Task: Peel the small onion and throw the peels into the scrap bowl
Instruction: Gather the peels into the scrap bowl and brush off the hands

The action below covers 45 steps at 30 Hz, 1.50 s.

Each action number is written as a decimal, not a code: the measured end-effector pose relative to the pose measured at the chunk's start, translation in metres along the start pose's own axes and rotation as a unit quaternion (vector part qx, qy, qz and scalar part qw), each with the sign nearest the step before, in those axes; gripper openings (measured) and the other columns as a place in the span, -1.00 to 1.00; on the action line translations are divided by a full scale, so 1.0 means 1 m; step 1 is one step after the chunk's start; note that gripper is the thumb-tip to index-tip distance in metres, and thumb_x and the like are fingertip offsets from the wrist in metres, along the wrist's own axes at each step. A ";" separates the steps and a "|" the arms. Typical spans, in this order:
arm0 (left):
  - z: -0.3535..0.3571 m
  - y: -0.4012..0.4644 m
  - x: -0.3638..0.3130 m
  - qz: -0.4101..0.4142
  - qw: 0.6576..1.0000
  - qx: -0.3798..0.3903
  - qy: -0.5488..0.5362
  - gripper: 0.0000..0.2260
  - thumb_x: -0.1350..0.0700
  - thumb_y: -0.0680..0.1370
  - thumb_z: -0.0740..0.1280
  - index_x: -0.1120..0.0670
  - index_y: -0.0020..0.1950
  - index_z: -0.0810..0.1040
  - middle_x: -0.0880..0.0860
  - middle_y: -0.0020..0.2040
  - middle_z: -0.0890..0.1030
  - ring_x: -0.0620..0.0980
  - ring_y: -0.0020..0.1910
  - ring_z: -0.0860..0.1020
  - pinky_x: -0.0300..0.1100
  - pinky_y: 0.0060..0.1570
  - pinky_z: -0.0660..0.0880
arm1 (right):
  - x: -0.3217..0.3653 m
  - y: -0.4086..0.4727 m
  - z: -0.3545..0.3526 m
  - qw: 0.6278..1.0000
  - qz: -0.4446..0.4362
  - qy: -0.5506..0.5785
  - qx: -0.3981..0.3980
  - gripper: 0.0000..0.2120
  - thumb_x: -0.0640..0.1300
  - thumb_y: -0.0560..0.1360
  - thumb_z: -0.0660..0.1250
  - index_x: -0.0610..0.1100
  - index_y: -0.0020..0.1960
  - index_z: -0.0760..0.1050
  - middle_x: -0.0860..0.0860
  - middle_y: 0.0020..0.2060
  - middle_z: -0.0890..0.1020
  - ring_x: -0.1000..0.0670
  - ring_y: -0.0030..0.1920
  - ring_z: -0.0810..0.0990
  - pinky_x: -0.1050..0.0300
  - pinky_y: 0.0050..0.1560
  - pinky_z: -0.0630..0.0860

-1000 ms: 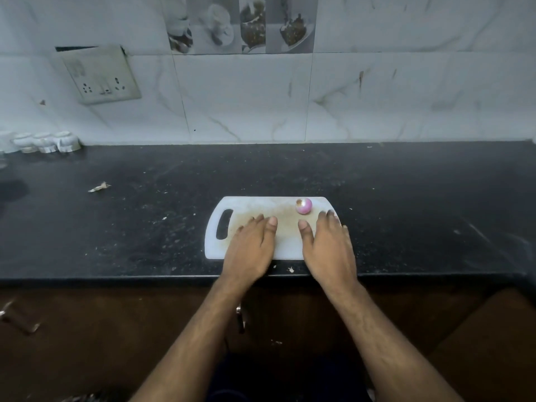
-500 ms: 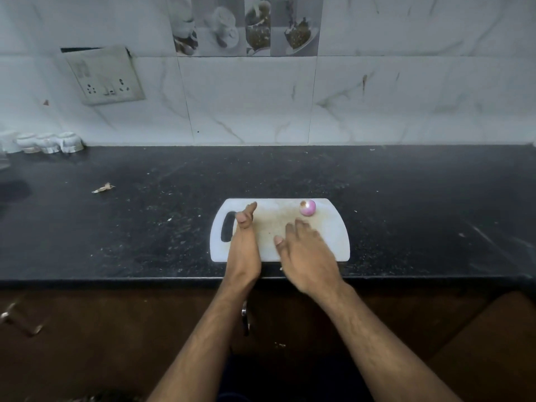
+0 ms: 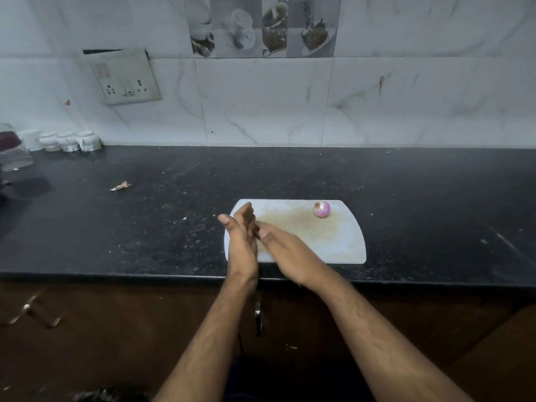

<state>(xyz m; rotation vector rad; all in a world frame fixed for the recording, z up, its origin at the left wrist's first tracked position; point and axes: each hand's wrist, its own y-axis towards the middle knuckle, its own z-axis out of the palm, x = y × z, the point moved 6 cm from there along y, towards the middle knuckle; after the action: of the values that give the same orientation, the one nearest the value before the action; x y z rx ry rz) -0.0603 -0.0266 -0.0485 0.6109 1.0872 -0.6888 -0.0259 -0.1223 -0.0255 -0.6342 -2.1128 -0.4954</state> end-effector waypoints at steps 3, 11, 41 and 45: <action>0.001 -0.001 -0.003 0.013 1.000 0.004 -0.009 -0.08 -0.45 0.44 -0.19 0.06 0.61 0.35 0.05 0.62 0.37 0.01 0.61 0.33 -0.02 0.66 0.16 | -0.007 -0.007 -0.036 0.973 0.020 -0.012 -0.230 -0.70 -0.04 0.70 0.15 -0.05 0.34 0.55 0.08 0.15 0.69 0.11 0.17 0.64 0.16 0.24 0.54; -0.006 0.003 0.003 0.009 0.998 -0.038 -0.040 -0.23 -0.26 0.68 -0.34 0.13 0.61 0.34 0.12 0.61 0.38 0.05 0.61 0.34 -0.04 0.65 0.16 | -0.003 0.004 0.015 0.980 0.026 -0.199 -0.008 -0.54 0.03 0.72 -0.01 -0.08 0.55 0.30 -0.09 0.48 0.46 -0.06 0.48 0.40 -0.04 0.52 0.29; -0.013 0.003 0.000 -0.001 0.989 -0.098 -0.113 -0.24 -0.31 0.67 -0.31 0.09 0.59 0.35 0.12 0.61 0.37 0.02 0.53 0.41 -0.02 0.64 0.16 | -0.005 0.001 -0.012 0.951 0.105 0.160 -0.241 -0.62 0.09 0.72 0.05 -0.01 0.39 0.48 0.13 0.27 0.58 0.12 0.30 0.50 0.15 0.34 0.37; -0.017 0.002 -0.002 -0.010 0.984 -0.117 -0.131 -0.25 -0.29 0.68 -0.30 0.12 0.62 0.30 0.17 0.64 0.30 0.04 0.57 0.36 -0.05 0.62 0.21 | 0.024 0.016 0.026 0.930 0.134 0.310 -0.145 -0.46 0.23 0.70 -0.05 -0.04 0.49 0.39 0.17 0.22 0.51 0.20 0.19 0.48 0.26 0.18 0.34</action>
<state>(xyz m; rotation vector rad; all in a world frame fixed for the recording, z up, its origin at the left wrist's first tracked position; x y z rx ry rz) -0.0694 -0.0127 -0.0519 0.2980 0.9132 -0.6275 -0.0444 -0.0894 -0.0186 -0.7952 -1.3449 -0.7464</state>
